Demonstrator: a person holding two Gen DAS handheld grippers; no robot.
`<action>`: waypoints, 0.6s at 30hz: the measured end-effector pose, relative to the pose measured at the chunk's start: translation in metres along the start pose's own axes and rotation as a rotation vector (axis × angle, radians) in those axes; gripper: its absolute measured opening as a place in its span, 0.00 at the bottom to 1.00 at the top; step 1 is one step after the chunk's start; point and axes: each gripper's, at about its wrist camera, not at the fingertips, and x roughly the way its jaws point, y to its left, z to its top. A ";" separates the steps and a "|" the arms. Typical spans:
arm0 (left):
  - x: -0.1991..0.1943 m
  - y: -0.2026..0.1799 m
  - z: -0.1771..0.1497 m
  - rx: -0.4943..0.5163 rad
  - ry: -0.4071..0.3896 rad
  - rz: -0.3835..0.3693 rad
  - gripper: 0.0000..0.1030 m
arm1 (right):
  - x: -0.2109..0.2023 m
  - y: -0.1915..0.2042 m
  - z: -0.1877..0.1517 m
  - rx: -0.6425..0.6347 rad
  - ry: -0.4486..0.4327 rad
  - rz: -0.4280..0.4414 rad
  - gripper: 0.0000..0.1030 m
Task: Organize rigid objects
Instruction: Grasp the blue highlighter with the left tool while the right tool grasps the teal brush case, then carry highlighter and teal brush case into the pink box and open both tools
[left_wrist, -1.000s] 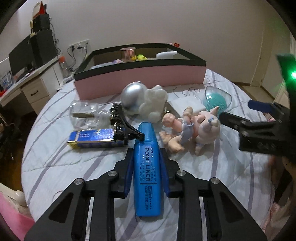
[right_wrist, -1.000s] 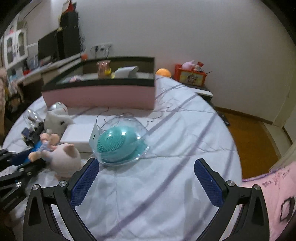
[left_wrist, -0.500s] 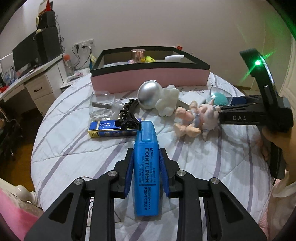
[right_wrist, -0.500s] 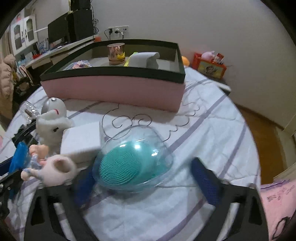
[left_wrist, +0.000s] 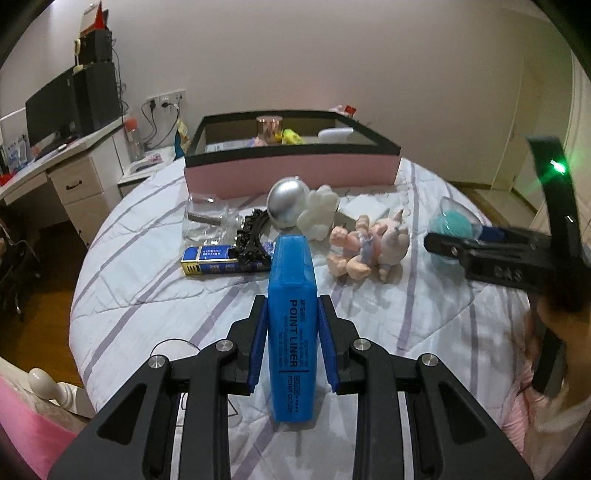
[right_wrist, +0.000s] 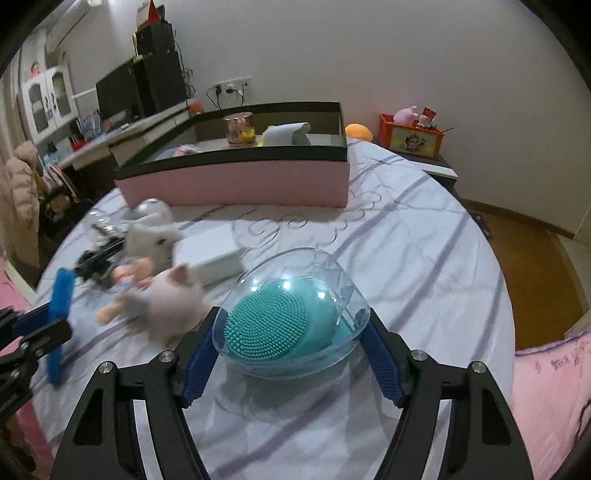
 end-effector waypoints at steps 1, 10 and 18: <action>-0.002 -0.001 0.000 0.003 -0.004 -0.001 0.26 | -0.006 0.002 -0.003 0.008 -0.014 0.007 0.72; -0.033 -0.009 0.007 0.002 -0.116 0.023 0.26 | -0.052 0.035 -0.007 0.016 -0.148 0.076 0.72; -0.054 -0.006 0.013 -0.034 -0.192 0.046 0.26 | -0.069 0.061 -0.006 -0.023 -0.192 0.079 0.72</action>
